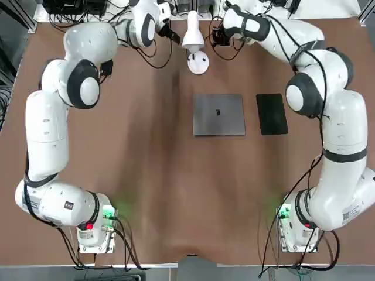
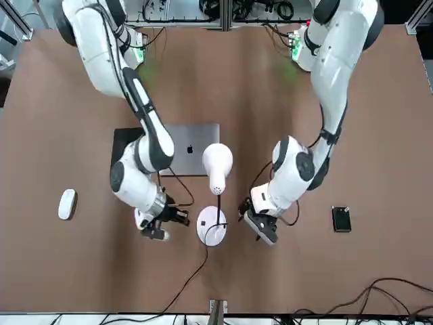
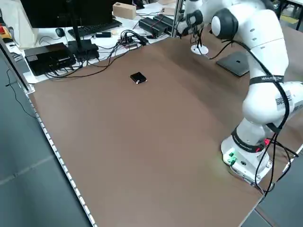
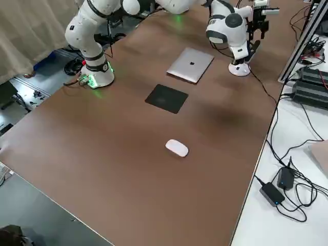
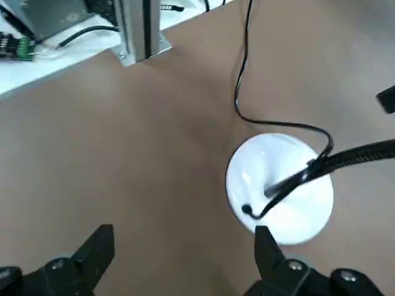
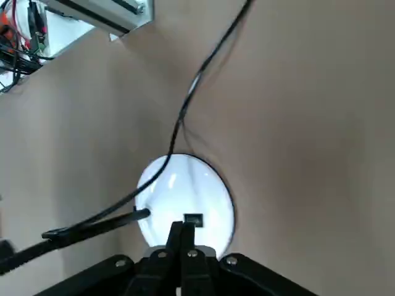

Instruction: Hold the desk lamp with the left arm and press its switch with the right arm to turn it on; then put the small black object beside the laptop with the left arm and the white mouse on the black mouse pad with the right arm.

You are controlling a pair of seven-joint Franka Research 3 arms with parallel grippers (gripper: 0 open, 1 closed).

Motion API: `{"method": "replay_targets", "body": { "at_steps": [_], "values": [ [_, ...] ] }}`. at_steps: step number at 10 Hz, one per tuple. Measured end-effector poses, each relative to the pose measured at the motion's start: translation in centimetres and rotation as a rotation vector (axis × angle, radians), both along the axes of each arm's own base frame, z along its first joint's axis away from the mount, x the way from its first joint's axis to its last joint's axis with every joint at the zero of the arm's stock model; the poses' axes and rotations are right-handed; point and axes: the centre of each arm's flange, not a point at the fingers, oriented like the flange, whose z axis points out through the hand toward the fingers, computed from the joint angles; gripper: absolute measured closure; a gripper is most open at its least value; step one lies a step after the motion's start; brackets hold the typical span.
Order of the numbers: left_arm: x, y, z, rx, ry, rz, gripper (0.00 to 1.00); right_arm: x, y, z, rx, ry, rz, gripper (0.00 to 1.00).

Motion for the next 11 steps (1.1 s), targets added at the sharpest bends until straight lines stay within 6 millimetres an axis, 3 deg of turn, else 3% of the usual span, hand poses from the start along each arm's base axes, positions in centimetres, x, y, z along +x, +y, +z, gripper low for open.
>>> {"method": "replay_targets", "body": {
  "at_steps": [2,4,11],
  "values": [
    [-0.3,-1.0,-3.5,-0.033,-0.035,-0.005,0.00,0.9,1.1,-2.1,0.008,-0.004,0.006,0.99],
    [-1.0,-2.2,-5.5,-0.060,-0.066,-0.023,0.00,0.9,1.7,-4.3,0.003,0.009,0.013,0.99],
    [-3.1,-5.2,-8.5,-0.103,-0.129,-0.032,0.03,0.6,2.3,-4.7,0.003,0.023,0.026,0.99]
  ]
}}
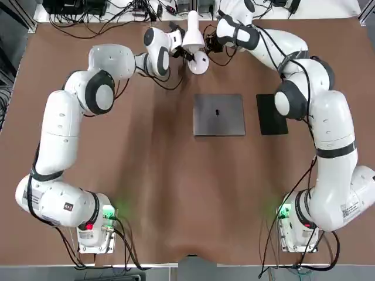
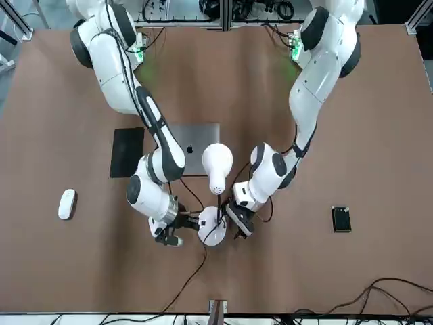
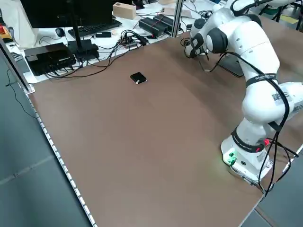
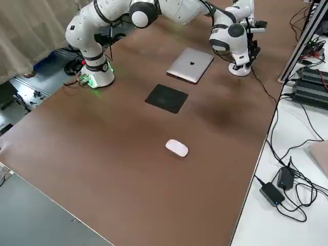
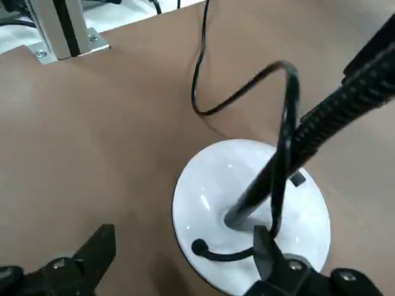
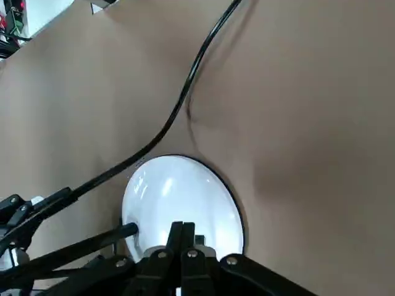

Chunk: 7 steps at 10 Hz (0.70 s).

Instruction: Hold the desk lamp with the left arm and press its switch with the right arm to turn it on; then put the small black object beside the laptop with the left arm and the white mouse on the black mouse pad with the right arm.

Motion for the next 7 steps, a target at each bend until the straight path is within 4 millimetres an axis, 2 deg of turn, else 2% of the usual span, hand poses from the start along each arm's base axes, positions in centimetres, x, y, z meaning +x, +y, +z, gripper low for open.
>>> {"method": "replay_targets", "body": {
  "at_steps": [2,4,6,7],
  "values": [
    [-0.1,-0.3,0.1,-0.002,-0.006,-0.002,0.09,-0.6,1.0,-0.7,-0.004,0.011,0.014,0.99],
    [-0.2,-0.4,0.0,-0.003,-0.006,-0.003,0.10,-1.0,1.3,-1.9,-0.010,0.023,0.019,0.99],
    [-0.6,-0.8,-0.2,-0.002,-0.006,-0.010,0.12,-1.0,1.2,-2.1,-0.011,0.026,0.019,0.99],
    [-0.8,-1.2,-0.2,-0.003,-0.011,-0.013,0.18,-1.0,1.2,-2.1,-0.011,0.026,0.019,0.99]
  ]
}}
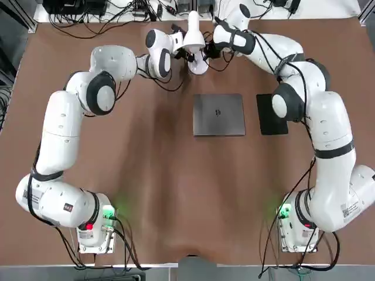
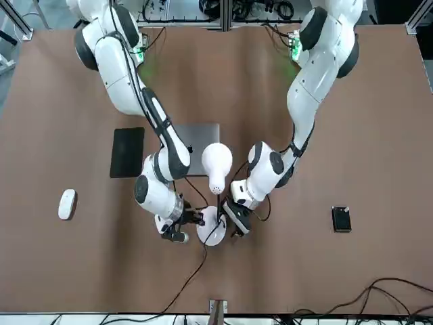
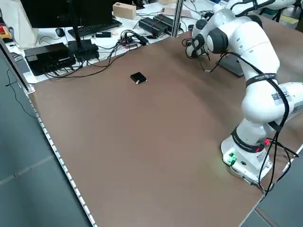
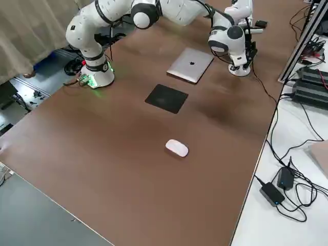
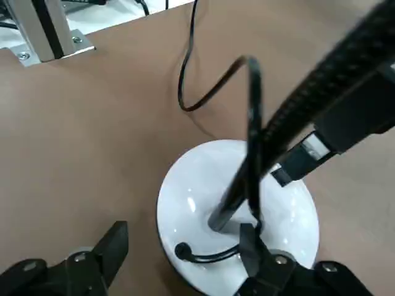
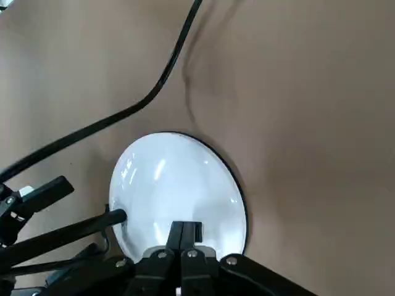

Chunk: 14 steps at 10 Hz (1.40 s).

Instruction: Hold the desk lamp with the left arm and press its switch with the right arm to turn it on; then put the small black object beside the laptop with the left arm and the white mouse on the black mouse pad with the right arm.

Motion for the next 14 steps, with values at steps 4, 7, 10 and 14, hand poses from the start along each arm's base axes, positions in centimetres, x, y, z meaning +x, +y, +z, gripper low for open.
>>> {"method": "replay_targets", "body": {
  "at_steps": [4,7,10,14],
  "values": [
    [-0.2,-0.4,0.2,-0.010,-0.025,0.004,0.33,-0.1,0.2,0.0,0.000,0.000,0.003,0.99],
    [-0.8,-0.9,-0.8,-0.023,-0.054,0.016,0.42,-0.2,0.3,-0.1,-0.001,0.002,0.005,0.99],
    [-1.2,-1.2,-1.3,-0.031,-0.090,0.022,0.46,-0.3,0.4,-0.2,-0.001,0.002,0.006,0.99],
    [-1.6,-1.7,-1.2,-0.028,-0.112,0.003,0.69,-0.5,0.8,-0.3,-0.001,-0.007,0.006,0.99]
  ]
}}
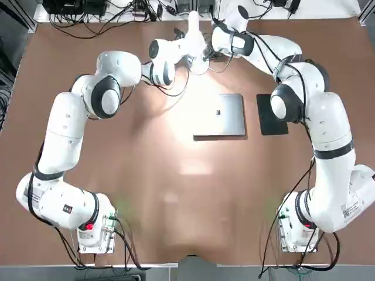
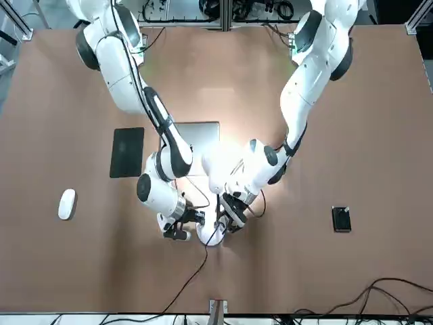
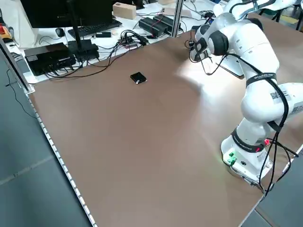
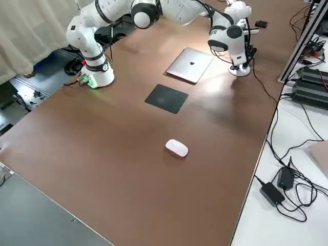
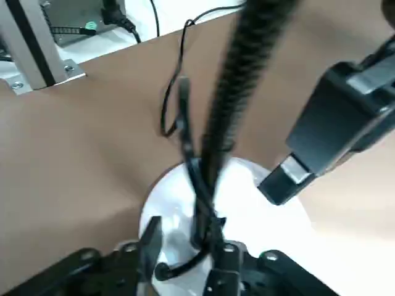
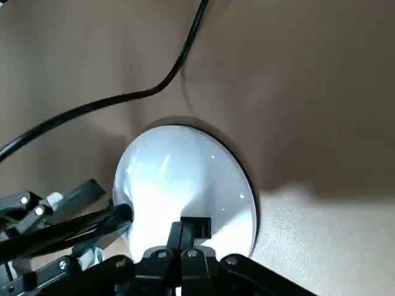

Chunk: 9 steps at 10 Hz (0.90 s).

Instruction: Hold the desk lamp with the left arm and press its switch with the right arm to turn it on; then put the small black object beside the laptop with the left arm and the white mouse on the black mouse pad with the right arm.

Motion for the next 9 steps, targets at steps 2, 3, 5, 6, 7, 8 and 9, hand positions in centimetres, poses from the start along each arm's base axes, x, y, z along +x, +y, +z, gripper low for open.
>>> {"method": "replay_targets", "body": {
  "at_steps": [2,3,5,6,7,8,9],
  "values": [
    [-0.2,-0.2,0.0,0.005,-0.017,-0.012,0.85,0.1,-0.1,0.1,-0.001,0.019,0.010,0.99],
    [-0.3,-0.2,0.0,0.006,-0.020,-0.012,0.85,0.3,-1.0,0.5,-0.005,0.063,0.025,0.99],
    [-0.3,-0.2,-0.1,0.004,-0.024,-0.010,0.85,2.9,-6.3,4.8,0.006,0.106,0.014,0.98],
    [-0.3,-0.2,-0.1,0.004,-0.024,-0.009,0.85,3.9,-9.3,8.2,0.005,0.112,0.017,0.95],
    [-0.3,-0.2,-0.1,0.003,-0.023,-0.008,0.83,4.5,-12.0,10.8,-0.022,0.114,0.024,0.91],
    [-0.2,-0.1,-0.1,0.000,-0.019,0.001,0.77,5.0,-14.6,12.0,-0.078,0.108,0.029,0.76],
    [-0.1,0.0,-0.1,-0.016,-0.002,0.024,0.72,5.6,-17.3,12.3,-0.143,0.093,0.027,0.63]
  ]
}}
